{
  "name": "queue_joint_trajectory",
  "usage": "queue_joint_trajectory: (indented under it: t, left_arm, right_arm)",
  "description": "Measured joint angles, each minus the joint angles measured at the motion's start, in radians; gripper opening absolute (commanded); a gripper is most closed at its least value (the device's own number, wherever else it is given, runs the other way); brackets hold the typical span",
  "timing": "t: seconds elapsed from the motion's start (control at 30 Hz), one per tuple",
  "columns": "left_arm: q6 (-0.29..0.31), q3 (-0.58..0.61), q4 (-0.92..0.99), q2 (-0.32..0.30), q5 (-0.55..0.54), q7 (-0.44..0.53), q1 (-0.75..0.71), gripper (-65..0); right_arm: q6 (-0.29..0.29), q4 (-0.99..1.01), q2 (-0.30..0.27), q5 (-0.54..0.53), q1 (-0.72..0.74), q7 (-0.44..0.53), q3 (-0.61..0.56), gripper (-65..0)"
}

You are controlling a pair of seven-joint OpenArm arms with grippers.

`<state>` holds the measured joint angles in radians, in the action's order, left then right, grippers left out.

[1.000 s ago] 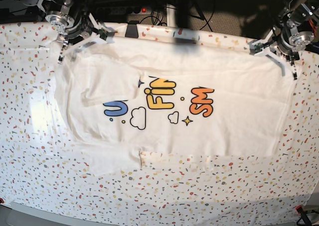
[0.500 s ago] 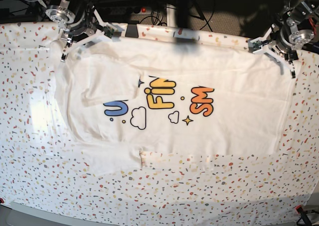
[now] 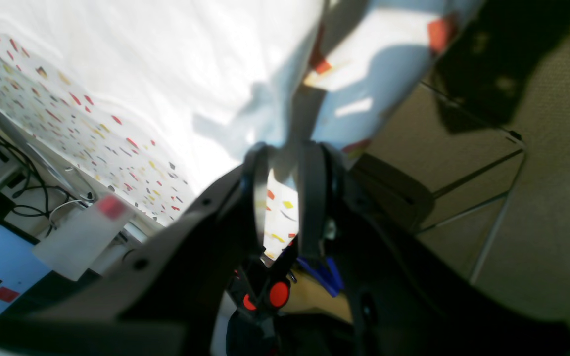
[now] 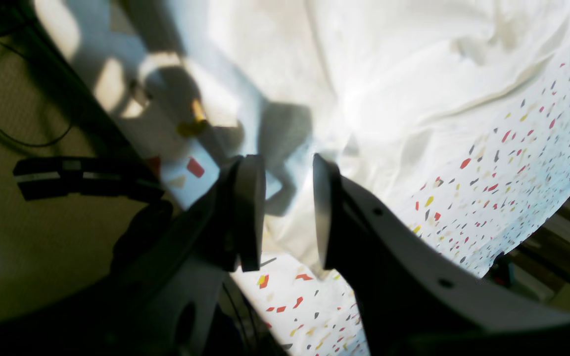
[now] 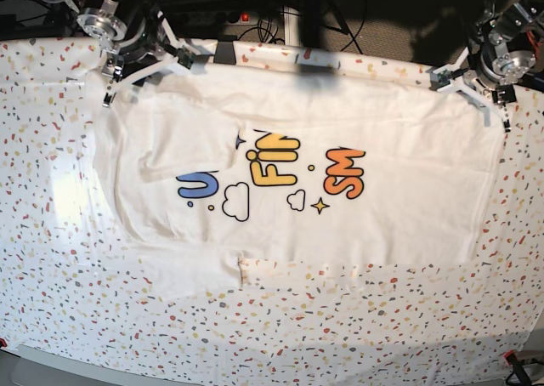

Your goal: Fold the T-shirt properly

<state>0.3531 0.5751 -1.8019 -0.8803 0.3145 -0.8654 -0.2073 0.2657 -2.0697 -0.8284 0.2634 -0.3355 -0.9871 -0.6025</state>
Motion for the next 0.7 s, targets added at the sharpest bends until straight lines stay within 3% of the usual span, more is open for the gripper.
queue_joint_trajectory:
  t: [0.1,0.27,0.47,0.6,0.7]
  left_arm:
    - [-0.026,0.0,-0.001,0.0,0.064,0.001,0.002,-53.8]
    - [-0.215,0.0,-0.011,0.0,0.219,0.071,0.025,-53.7]
    - [-0.243,0.0,-0.011,0.002,0.209,0.079,0.138,-51.0]
    - [-0.244,0.0,-0.011,0.002,0.069,0.082,0.241,-51.0]
    - [-0.241,0.001,-0.009,0.001,-0.109,0.166,0.324,-51.0]
  right_arm:
    - [-0.056,-0.006,0.003,0.002,0.002,0.013,0.0,-47.9]
    - [-0.094,-0.007,0.009,0.045,0.053,0.009,0.0,-47.9]
    - [-0.115,-0.007,0.105,0.019,0.124,0.005,0.0,-47.9]
    - [-0.117,-0.007,0.171,0.01,0.161,0.002,0.001,-47.9]
    - [-0.122,-0.007,0.217,0.003,0.18,0.005,0.0,-47.9]
